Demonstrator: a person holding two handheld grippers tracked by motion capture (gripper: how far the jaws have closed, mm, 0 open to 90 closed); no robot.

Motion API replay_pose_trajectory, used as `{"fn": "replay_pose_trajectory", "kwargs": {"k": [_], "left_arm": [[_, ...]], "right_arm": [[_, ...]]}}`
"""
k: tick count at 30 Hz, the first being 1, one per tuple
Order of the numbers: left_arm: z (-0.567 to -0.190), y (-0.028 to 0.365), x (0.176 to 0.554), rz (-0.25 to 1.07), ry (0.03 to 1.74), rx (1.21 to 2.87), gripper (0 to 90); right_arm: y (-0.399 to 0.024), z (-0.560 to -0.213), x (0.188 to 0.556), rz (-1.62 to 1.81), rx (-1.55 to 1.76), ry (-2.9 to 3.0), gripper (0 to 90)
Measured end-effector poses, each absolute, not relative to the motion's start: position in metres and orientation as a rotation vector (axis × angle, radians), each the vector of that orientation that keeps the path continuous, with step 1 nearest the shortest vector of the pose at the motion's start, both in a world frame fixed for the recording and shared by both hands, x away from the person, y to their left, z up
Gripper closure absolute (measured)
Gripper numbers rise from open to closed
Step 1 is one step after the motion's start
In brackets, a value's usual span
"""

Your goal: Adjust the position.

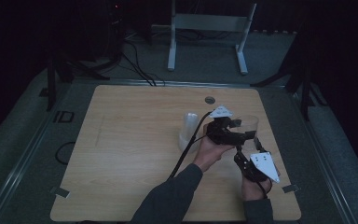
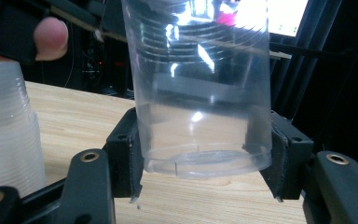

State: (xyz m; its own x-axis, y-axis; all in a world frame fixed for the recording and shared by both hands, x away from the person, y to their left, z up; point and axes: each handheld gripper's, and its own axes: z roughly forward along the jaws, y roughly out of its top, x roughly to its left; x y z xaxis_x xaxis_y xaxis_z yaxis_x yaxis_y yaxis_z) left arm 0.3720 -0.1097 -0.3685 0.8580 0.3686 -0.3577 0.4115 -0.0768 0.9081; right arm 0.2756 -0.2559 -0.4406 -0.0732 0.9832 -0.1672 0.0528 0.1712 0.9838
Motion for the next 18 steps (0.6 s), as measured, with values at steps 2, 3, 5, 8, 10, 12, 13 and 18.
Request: {"fn": "replay_pose_trajectory", "kwargs": {"k": [2,3,5,8,10,12,13,18], "left_arm": [[-0.3685,-0.1097,0.3713,-0.035,0.608,1.685,27.4],[-0.3687,-0.1098,0.3711,-0.029,0.607,1.687,27.9],[-0.3690,-0.1097,0.3710,-0.021,0.607,1.689,28.5],[-0.3693,-0.1095,0.3705,-0.005,0.603,1.698,29.5],[-0.3692,-0.1098,0.3696,0.010,0.600,1.707,29.8],[-0.3692,-0.1099,0.3692,0.022,0.595,1.711,30.1],[-0.3692,-0.1100,0.3690,0.029,0.593,1.714,30.1],[-0.3706,-0.1111,0.3685,0.067,0.585,1.744,30.2]], "right_arm": [[-0.2563,-0.4410,0.2761,1.100,1.088,1.387,39.8],[-0.2562,-0.4411,0.2763,1.102,1.091,1.392,39.7],[-0.2565,-0.4412,0.2771,1.105,1.095,1.403,39.7],[-0.2574,-0.4412,0.2782,1.113,1.099,1.419,39.6],[-0.2577,-0.4413,0.2790,1.116,1.102,1.436,39.2],[-0.2582,-0.4410,0.2801,1.109,1.096,1.456,38.6],[-0.2582,-0.4408,0.2806,1.111,1.094,1.467,37.3],[-0.2580,-0.4404,0.2821,1.119,1.089,1.511,32.7]]}}
